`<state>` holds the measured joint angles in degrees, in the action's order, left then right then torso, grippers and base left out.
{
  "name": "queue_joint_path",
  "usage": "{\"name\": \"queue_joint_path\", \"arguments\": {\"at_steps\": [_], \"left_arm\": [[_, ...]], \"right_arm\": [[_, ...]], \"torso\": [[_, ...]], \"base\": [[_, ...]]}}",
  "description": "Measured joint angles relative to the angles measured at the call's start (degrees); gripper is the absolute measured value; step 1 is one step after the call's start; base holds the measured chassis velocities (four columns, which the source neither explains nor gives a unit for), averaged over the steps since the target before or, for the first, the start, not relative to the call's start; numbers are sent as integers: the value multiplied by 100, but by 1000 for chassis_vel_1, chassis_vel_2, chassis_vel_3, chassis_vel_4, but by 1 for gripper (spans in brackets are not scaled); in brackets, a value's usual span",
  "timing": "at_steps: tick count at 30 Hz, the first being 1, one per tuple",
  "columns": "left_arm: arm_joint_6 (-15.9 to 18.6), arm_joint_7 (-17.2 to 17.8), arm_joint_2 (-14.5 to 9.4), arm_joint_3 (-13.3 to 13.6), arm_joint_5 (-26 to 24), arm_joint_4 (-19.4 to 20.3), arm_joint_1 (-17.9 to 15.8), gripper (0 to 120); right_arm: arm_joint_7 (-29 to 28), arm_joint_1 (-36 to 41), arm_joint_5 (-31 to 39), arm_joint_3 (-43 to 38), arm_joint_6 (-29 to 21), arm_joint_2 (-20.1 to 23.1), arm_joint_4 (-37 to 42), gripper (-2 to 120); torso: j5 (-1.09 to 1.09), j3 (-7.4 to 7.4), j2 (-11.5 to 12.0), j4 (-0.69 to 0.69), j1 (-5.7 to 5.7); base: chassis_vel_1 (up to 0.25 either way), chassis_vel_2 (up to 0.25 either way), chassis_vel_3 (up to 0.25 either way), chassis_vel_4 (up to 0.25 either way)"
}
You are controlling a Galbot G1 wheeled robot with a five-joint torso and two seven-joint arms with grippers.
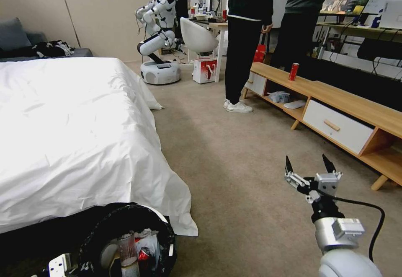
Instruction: Pick up the trash bin, then pick up the garbage from the floor and place it into the trash bin.
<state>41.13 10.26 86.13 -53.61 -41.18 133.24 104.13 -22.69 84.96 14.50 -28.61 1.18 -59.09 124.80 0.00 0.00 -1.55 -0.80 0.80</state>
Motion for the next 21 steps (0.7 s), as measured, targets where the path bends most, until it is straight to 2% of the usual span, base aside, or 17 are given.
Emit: {"name": "queue_joint_path", "arguments": {"at_steps": [4, 7, 21], "left_arm": [[-50, -246, 25, -60, 261, 63, 41, 0], [-55, -309, 31, -86, 277, 129, 74, 0], [-19, -406, 40, -129, 281, 354, 211, 0]], "right_arm": [[4, 77, -27, 10, 34, -13, -56, 100], [4, 117, -53, 25, 34, -11, -58, 100], [-27, 283, -160, 4, -7, -44, -5, 100]], "torso": [[0, 0, 0, 0, 0], [1, 0, 0, 0, 0], [1, 0, 0, 0, 0]], "base": [[0, 0, 0, 0], [0, 0, 0, 0], [0, 0, 0, 0]]}}
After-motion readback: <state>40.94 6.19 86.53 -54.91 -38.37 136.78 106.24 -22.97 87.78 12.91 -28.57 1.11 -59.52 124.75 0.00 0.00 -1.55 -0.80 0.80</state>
